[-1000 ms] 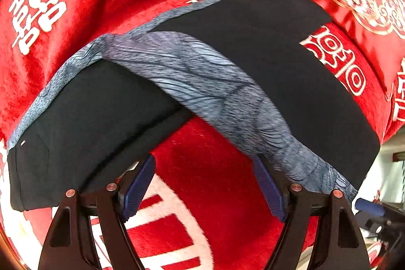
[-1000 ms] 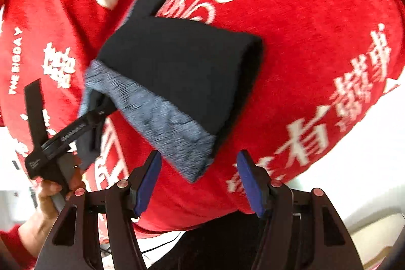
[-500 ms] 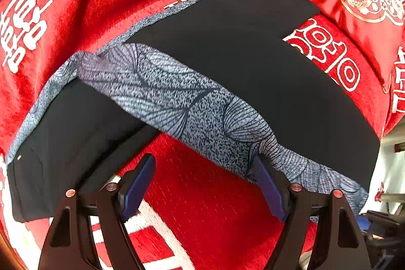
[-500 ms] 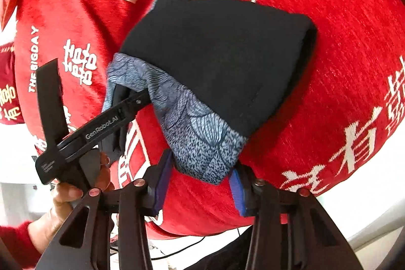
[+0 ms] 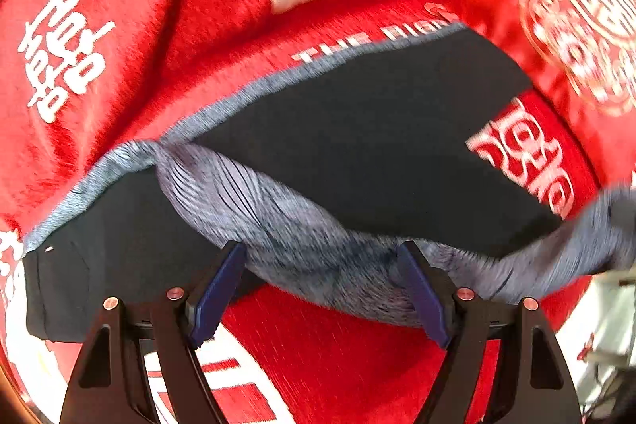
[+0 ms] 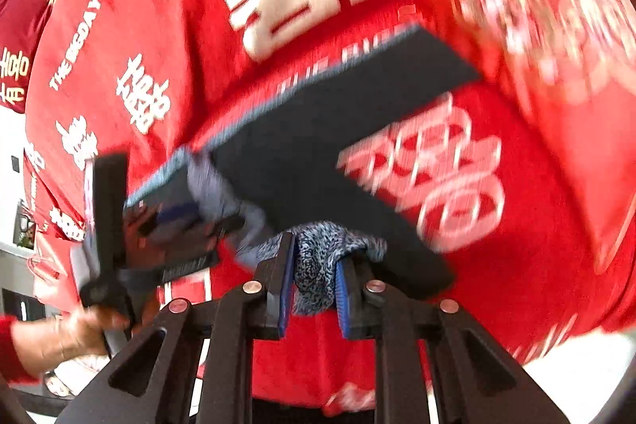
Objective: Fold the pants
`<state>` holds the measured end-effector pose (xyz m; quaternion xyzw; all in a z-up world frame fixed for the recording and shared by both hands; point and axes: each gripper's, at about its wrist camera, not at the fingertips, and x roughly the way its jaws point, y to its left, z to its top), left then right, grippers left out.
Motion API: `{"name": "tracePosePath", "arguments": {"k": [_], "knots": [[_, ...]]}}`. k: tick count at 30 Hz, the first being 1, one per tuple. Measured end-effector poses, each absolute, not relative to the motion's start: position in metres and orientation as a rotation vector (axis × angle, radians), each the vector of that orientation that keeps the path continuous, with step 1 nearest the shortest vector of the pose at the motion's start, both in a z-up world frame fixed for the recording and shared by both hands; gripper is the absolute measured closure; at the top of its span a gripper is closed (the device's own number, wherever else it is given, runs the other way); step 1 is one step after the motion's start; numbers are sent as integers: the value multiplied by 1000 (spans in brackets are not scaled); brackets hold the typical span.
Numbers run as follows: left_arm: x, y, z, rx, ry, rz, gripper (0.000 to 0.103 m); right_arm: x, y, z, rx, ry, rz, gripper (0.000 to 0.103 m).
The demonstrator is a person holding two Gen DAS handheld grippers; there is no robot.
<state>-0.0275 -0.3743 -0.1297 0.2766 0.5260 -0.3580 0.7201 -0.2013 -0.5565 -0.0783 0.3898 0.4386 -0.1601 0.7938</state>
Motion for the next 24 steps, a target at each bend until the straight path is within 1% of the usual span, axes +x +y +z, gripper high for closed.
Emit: {"name": "tracePosePath", "arguments": {"k": [4, 8, 10, 14, 16, 17, 18, 19, 20, 24], "knots": [[-3, -383, -131, 563, 1185, -706, 23, -157, -624, -80, 807, 960, -333, 83], [21, -386, -128, 512, 1182, -623, 23, -107, -667, -87, 733, 998, -326, 83], [35, -390, -128, 493, 1158, -568, 23, -84, -689, -94, 699, 1023, -335, 87], [59, -392, -128, 436, 1158, -474, 23, -52, -730, -110, 662, 1094, -407, 87], [65, -388, -123, 400, 1160, -446, 23, -46, -742, -110, 684, 1104, -396, 86], [66, -383, -119, 384, 1157, -436, 23, -46, -742, -108, 701, 1104, -360, 83], [66, -378, -117, 379, 1157, -428, 23, -47, -739, -106, 713, 1111, -319, 62], [66, -374, -116, 383, 1161, -423, 23, -50, -733, -106, 711, 1120, -280, 36], [65, -369, -116, 393, 1167, -417, 23, -55, -724, -106, 699, 1126, -242, 30], [61, -345, -121, 429, 1187, -374, 23, -71, -700, -129, 696, 1224, -126, 31]]}}
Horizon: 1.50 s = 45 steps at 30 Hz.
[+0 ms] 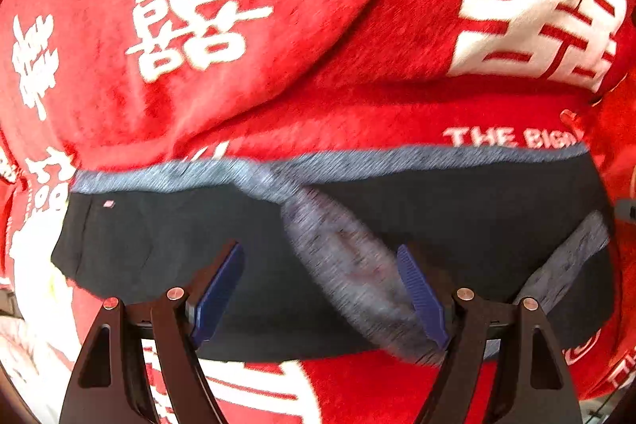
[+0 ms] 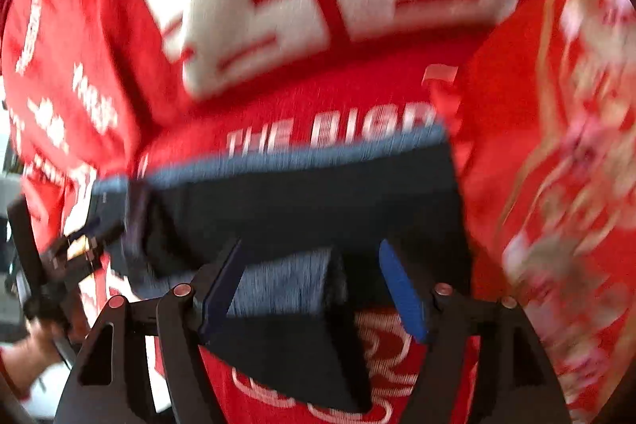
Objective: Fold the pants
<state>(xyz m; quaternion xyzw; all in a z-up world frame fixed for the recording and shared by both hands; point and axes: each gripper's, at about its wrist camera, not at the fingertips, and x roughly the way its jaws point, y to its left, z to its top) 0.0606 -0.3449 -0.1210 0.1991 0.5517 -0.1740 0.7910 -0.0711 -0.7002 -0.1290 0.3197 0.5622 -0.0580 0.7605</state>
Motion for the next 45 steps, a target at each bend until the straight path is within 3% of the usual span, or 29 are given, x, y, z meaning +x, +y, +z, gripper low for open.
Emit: {"name": "tracePosePath", "arguments": {"k": [2, 5, 6, 11, 18, 23, 25, 27, 31, 36, 37, 38, 45], "knots": [[55, -329, -129, 424, 1218, -333, 23, -76, -695, -146, 722, 1257, -79, 41], [48, -310, -145, 420, 1280, -284, 23, -76, -687, -171, 771, 1303, -5, 70], [46, -307, -150, 426, 1296, -270, 23, -74, -683, -175, 775, 1320, 8, 95], [37, -308, -155, 430, 1317, -264, 23, -56, -676, -140, 506, 1306, -115, 95], [61, -358, -146, 379, 1243, -335, 23, -22, -732, -121, 372, 1282, -356, 95], [72, -392, -158, 402, 1222, -377, 23, -16, -765, -139, 432, 1345, -439, 86], [76, -399, -158, 402, 1208, -391, 23, -21, -765, -126, 452, 1291, -435, 68], [80, -406, -160, 418, 1207, -401, 23, -29, -759, -108, 446, 1227, -435, 63], [74, -422, -169, 438, 1230, -421, 23, -41, -735, -99, 448, 1197, -364, 63], [49, -449, -190, 500, 1254, -467, 23, -33, -724, -153, 369, 1326, -353, 63], [47, -449, -195, 503, 1255, -463, 20, -32, -729, -170, 358, 1358, -369, 67], [46, -447, -196, 495, 1233, -440, 10, -32, -732, -174, 375, 1334, -364, 67], [61, -402, -171, 401, 1311, -420, 9, -39, -728, -146, 499, 1280, -342, 63]]}}
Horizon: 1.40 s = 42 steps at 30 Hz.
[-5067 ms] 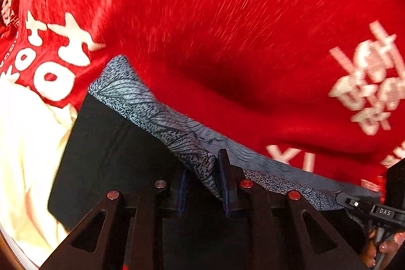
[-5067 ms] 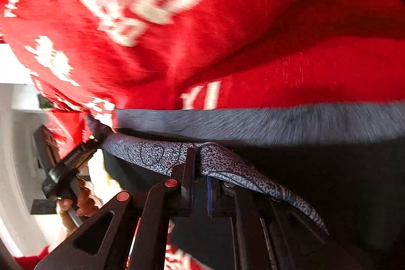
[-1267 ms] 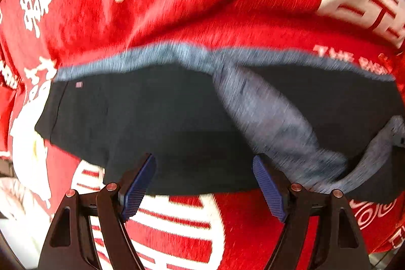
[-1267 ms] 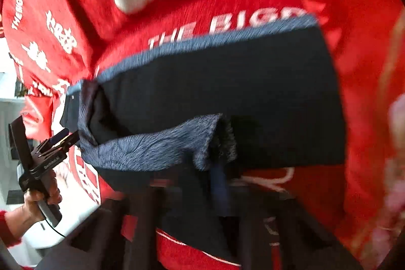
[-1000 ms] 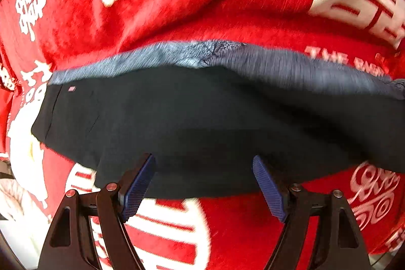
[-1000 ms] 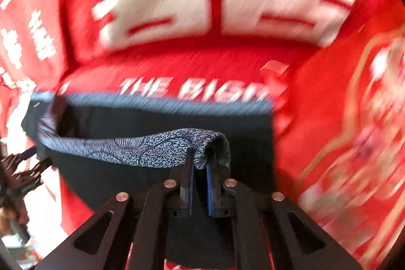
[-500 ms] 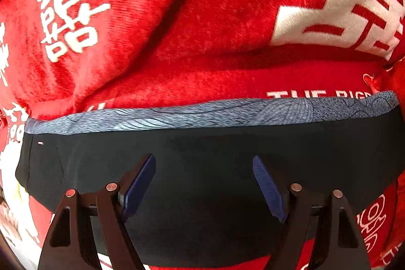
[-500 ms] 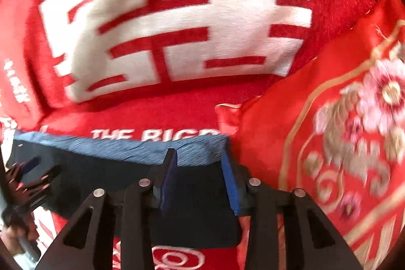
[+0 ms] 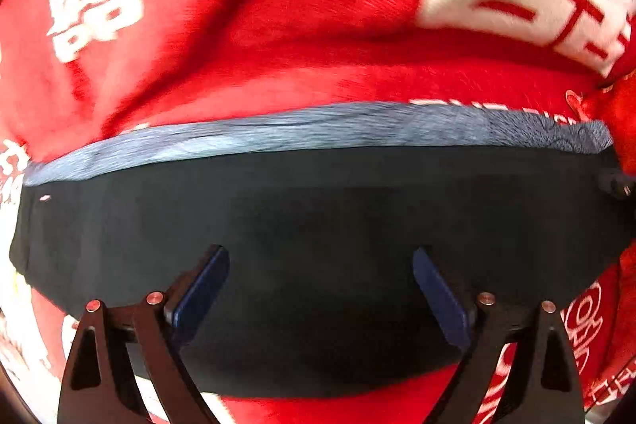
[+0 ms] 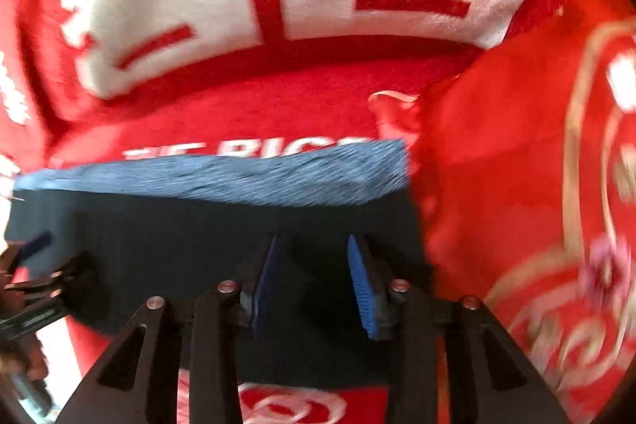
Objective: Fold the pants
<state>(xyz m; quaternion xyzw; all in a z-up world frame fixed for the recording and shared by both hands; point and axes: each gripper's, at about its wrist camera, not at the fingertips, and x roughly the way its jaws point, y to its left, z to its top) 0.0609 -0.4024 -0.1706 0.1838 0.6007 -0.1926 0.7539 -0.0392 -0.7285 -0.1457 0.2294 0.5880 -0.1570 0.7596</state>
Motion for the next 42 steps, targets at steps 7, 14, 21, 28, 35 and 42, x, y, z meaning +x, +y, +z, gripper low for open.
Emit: {"name": "tracePosePath", "arguments": {"k": [7, 14, 21, 28, 35, 42], "knots": [[93, -292, -138, 422, 1264, -291, 9, -53, -633, -120, 756, 1226, -112, 63], [153, -178, -148, 520, 1240, -210, 9, -17, -480, -150, 1009, 1177, 141, 59], [174, -130, -198, 541, 1282, -243, 9, 38, -372, -199, 1204, 1156, 197, 59], [174, -105, -224, 511, 1270, -299, 8, 44, -367, -217, 1258, 1155, 119, 59], [186, -90, -222, 469, 1267, -358, 7, 61, -364, -216, 1284, 1174, 85, 72], [171, -83, -233, 530, 1195, -397, 7, 57, -338, -192, 917, 1217, -1, 95]]}}
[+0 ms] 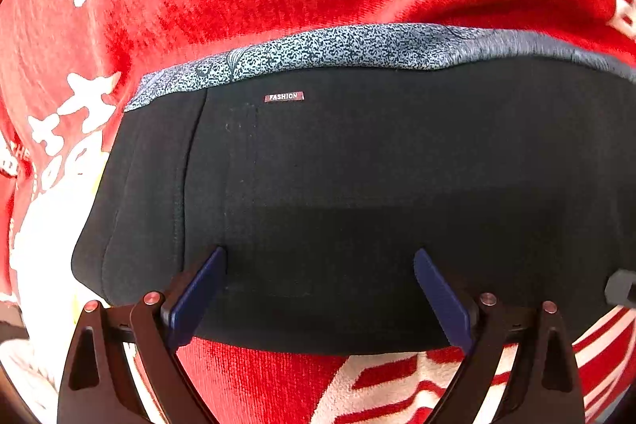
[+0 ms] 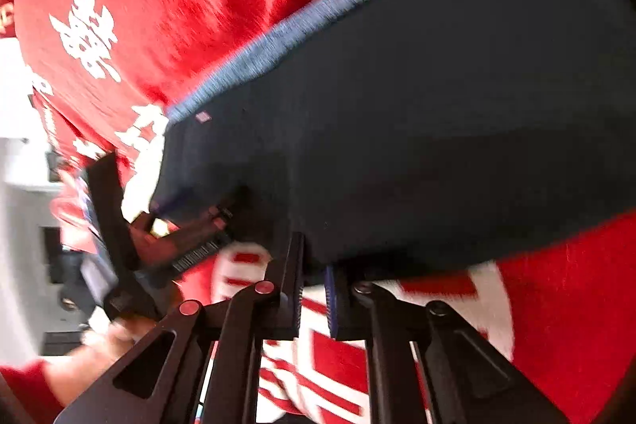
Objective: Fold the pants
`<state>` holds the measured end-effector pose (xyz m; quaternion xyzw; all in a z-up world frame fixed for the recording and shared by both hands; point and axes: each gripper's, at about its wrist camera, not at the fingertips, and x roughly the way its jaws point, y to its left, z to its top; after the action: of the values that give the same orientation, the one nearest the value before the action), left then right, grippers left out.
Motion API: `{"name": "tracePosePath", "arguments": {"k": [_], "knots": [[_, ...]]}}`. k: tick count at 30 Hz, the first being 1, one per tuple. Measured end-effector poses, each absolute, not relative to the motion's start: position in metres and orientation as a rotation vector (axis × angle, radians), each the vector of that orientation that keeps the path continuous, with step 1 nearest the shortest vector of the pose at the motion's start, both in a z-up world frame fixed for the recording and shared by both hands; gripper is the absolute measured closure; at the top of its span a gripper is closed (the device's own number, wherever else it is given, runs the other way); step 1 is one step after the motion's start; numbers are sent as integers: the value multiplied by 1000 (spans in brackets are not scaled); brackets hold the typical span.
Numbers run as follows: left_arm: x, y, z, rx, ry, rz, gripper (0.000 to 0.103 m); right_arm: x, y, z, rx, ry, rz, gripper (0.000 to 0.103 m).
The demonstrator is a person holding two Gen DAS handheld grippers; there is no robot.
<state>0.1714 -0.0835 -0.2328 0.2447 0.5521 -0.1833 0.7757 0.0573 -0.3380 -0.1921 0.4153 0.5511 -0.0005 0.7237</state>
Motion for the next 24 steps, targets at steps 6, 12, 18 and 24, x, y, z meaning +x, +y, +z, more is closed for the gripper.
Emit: {"name": "tracePosePath", "arguments": {"k": [6, 12, 18, 24], "knots": [[161, -83, -233, 569, 1197, -400, 7, 46, -335, -199, 947, 1226, 26, 93], [150, -106, -191, 458, 1183, -456, 7, 23, -364, -162, 824, 1253, -30, 90], [134, -163, -207, 464, 1199, -511, 7, 54, -412, -164, 603, 1275, -135, 87], [103, -156, -216, 536, 1138, -499, 7, 36, -417, -176, 558, 1269, -136, 87]]}}
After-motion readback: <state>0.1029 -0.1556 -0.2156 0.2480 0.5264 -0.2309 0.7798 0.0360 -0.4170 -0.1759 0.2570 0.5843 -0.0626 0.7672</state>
